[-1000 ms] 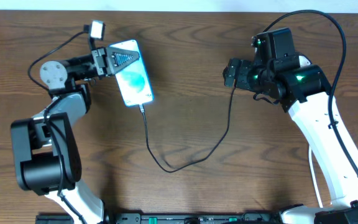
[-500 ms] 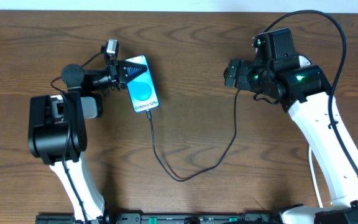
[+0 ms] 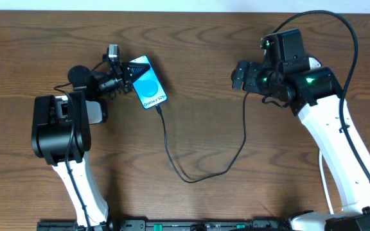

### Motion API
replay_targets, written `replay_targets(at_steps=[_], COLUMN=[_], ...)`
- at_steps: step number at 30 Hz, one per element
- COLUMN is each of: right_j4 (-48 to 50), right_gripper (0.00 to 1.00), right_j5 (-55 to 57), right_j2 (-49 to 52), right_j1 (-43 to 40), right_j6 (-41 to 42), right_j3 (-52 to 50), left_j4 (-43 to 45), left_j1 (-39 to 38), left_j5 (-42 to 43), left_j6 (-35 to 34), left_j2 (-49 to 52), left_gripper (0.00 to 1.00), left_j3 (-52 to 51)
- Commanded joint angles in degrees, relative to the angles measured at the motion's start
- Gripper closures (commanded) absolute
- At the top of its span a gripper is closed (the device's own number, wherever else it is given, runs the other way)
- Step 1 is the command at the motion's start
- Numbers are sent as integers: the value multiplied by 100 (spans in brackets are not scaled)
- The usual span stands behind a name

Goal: Plug charger to phone and switch on socket
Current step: 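Lower the cabled phone toward the table with the left gripper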

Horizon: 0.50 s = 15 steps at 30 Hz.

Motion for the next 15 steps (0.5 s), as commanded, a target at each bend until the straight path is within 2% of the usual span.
replay_targets(at_steps=[1, 15], right_j4=[-24, -26], right_gripper=[7, 6], right_j5=[70, 70], right_j2=[-96, -96], right_j1=[33, 33], right_j6=[-63, -66], right_j3=[66, 63], left_j4=[-389, -1755], left_j1=[37, 59], left_j5=[-328, -748], left_j6=[350, 1316], left_j2=[-52, -52], left_gripper=[92, 93], left_j3=[-13, -13])
